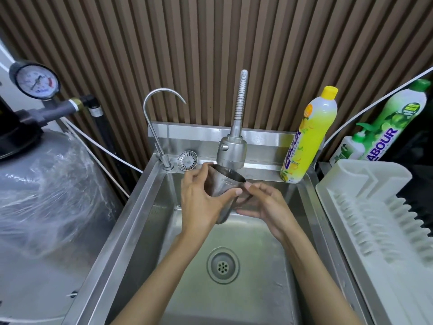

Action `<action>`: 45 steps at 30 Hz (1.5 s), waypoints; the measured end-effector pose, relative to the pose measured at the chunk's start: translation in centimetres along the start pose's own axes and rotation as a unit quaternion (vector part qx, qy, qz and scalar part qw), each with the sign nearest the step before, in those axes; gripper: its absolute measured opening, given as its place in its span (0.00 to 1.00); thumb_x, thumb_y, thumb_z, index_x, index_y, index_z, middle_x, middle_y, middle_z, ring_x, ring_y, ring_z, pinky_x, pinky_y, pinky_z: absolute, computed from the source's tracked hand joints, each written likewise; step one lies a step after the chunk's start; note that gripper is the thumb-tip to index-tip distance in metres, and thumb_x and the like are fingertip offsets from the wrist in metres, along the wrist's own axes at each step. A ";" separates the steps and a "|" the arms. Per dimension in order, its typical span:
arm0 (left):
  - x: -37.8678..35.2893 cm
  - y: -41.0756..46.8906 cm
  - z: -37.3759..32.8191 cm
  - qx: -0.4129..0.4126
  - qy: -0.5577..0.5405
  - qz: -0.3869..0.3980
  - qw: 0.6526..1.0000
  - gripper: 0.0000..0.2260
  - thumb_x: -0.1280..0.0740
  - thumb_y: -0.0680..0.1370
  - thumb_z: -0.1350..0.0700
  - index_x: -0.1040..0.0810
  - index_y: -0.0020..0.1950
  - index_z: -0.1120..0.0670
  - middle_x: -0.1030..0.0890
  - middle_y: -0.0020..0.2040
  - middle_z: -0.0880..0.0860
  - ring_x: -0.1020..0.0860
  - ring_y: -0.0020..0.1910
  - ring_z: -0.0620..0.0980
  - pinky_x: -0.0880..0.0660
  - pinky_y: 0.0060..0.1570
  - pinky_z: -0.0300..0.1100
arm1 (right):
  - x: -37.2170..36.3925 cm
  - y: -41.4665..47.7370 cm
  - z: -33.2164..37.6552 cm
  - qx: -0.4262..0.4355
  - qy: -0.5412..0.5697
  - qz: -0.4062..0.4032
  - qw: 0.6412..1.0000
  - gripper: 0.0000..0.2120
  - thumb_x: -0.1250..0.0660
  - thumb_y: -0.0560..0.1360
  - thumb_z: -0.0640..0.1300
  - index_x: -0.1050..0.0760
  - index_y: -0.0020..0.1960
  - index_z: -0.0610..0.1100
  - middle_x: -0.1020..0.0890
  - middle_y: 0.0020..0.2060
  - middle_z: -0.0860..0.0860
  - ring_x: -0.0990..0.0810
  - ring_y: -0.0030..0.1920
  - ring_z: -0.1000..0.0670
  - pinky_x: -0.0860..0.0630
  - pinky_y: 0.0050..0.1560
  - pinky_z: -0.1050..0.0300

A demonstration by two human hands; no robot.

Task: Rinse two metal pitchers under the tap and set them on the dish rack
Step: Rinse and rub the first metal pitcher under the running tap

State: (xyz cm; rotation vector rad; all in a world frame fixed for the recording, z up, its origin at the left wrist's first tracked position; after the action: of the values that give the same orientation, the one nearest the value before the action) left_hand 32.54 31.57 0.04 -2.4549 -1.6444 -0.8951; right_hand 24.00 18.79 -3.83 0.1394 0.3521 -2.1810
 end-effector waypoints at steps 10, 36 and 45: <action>-2.3 0.0 1.3 0.063 -0.086 0.133 0.985 0.16 0.24 0.65 0.46 0.19 0.50 0.50 0.18 0.45 0.47 0.20 0.43 0.37 0.31 0.42 0.19 | 2.5 -1.4 3.7 0.071 -0.174 -0.136 0.973 0.12 0.28 0.71 0.43 0.30 0.33 0.44 0.20 0.28 0.48 0.22 0.29 0.49 0.19 0.34 0.53; -1.6 0.2 1.7 0.092 -0.069 0.126 0.985 0.15 0.22 0.62 0.46 0.18 0.44 0.50 0.17 0.41 0.48 0.21 0.35 0.33 0.28 0.38 0.22 | 1.7 -1.4 3.9 0.035 -0.237 -0.133 0.962 0.13 0.28 0.70 0.49 0.27 0.36 0.42 0.18 0.36 0.43 0.18 0.36 0.43 0.18 0.40 0.46; -2.7 0.2 1.2 0.072 -0.315 0.019 0.946 0.33 0.23 0.64 0.67 0.31 0.62 0.46 0.24 0.58 0.41 0.25 0.59 0.35 0.32 0.64 0.33 | -0.5 -0.5 5.8 0.203 -0.238 -0.052 0.949 0.09 0.35 0.76 0.39 0.34 0.40 0.43 0.19 0.51 0.55 0.21 0.49 0.55 0.27 0.52 0.65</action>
State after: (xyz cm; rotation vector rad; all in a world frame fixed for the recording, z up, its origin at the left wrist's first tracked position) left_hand 32.53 29.69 -2.25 -2.8200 -1.7142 0.0490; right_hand 24.03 17.69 1.95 -0.1844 -0.3718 -2.2796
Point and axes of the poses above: each hand's wrist, its own y-axis towards the middle knuckle, its own x-axis out of the back of the hand, z = x × y, the point moved 4 cm from there along y, towards the middle knuckle
